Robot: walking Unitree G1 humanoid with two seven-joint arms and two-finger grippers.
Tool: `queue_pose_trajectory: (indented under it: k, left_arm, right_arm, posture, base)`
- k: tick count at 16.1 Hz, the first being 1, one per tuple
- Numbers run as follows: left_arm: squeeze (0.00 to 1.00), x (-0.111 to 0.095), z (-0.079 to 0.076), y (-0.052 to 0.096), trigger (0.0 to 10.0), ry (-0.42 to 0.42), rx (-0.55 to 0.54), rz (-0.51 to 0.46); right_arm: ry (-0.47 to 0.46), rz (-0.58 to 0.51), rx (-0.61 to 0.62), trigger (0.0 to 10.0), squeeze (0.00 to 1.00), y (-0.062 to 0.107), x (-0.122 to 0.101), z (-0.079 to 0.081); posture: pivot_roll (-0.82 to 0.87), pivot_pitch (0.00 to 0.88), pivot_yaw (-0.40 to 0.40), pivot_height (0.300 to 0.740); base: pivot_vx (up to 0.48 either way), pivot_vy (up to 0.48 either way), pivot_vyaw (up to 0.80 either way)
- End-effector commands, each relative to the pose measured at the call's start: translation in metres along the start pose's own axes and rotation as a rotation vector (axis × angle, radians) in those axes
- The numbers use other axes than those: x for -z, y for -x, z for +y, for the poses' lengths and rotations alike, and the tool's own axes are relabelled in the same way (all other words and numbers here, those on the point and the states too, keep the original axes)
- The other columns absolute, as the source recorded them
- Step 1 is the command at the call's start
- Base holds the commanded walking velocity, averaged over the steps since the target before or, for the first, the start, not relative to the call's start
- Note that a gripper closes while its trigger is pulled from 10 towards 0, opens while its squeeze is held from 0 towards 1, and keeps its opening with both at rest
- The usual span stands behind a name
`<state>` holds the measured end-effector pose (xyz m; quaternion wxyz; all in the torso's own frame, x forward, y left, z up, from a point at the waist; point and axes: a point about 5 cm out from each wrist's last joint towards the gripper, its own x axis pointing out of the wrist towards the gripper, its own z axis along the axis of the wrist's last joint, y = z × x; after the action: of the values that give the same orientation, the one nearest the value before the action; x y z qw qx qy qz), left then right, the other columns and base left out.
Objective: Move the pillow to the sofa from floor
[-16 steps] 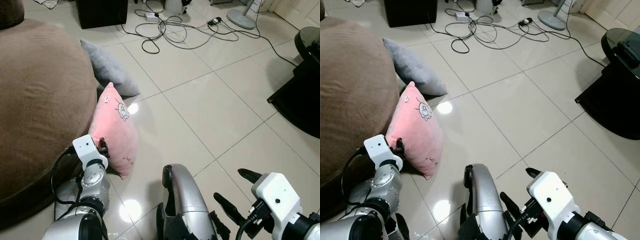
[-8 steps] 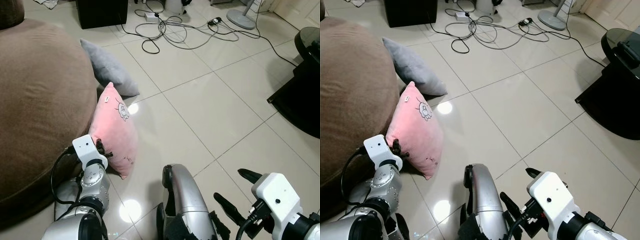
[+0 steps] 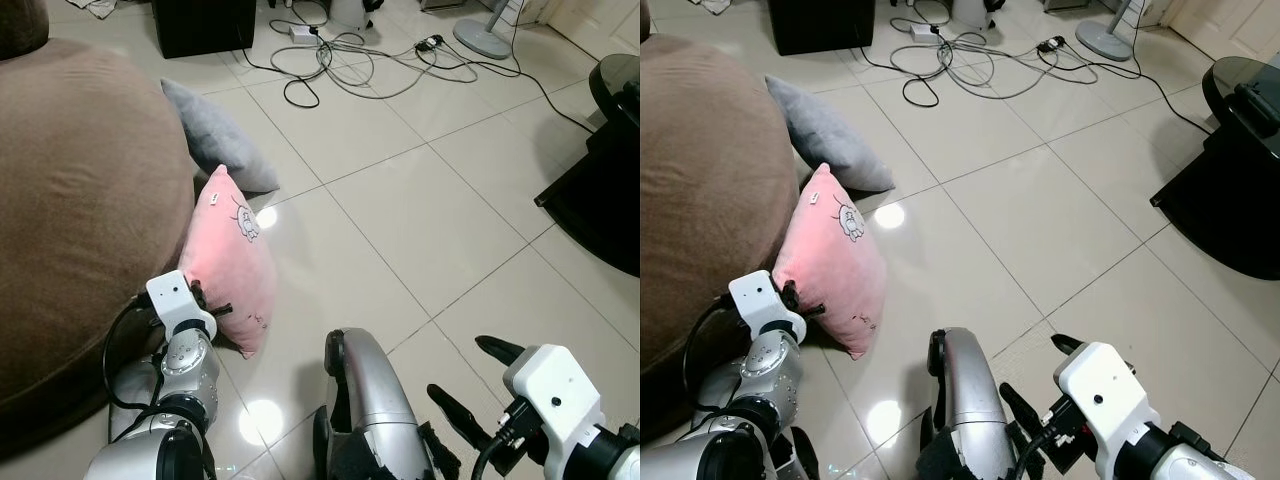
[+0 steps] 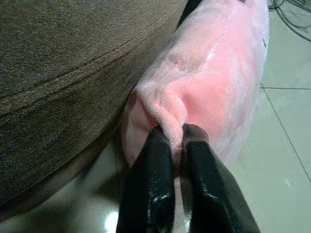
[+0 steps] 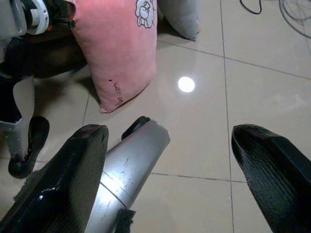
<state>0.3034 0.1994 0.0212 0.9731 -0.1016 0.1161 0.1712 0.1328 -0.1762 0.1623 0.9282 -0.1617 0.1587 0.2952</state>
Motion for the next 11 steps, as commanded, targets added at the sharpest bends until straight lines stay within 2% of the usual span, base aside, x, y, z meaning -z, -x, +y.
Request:
queue_pose_trajectory:
  k: [1,4,7,8,9,10,11]
  left_arm:
    - [0.00,0.011,-0.003,0.005,0.0,-0.001,0.031,0.042]
    - [0.00,0.009,-0.009,0.005,0.0,0.012,0.091,0.033]
    - [0.00,0.015,-0.025,0.009,0.0,0.038,0.161,0.047]
    - [0.00,0.018,-0.037,0.013,0.0,0.035,0.227,0.049]
    - [0.00,0.018,-0.057,0.018,0.0,0.036,0.325,0.028]
    - [0.00,0.013,-0.088,0.028,0.0,0.007,0.492,-0.027]
    - [0.00,0.004,-0.113,0.034,0.0,0.009,0.616,-0.090]
  right_arm:
    - [-0.001,0.016,0.007,10.0,0.00,-0.001,0.005,-0.002]
    - [-0.007,0.011,0.025,10.0,0.00,-0.010,0.012,-0.006]
    - [-0.028,0.029,0.061,10.0,0.00,-0.024,0.033,-0.012]
    - [-0.037,0.033,0.085,10.0,0.00,-0.031,0.042,-0.015]
    - [-0.054,0.035,0.130,10.0,0.00,-0.036,0.048,-0.021]
    - [-0.084,0.052,0.213,10.0,0.00,-0.042,0.057,-0.032]
    - [-0.123,0.053,0.294,10.0,0.00,-0.049,0.062,-0.042]
  posture:
    - [-0.43,0.152,-0.204,0.512]
    - [-0.41,0.136,-0.162,0.512]
    - [-0.34,0.105,-0.062,0.512]
    - [-0.32,0.087,-0.032,0.512]
    - [-0.28,0.064,-0.002,0.512]
    - [-0.23,0.021,0.057,0.512]
    - [-0.21,0.005,0.074,0.512]
  base:
    - [0.000,0.000,0.00]
    - [0.000,0.000,0.00]
    - [0.000,0.000,0.00]
    - [0.000,0.000,0.00]
    - [0.000,0.000,0.00]
    - [0.000,0.000,0.00]
    - [0.000,0.000,0.00]
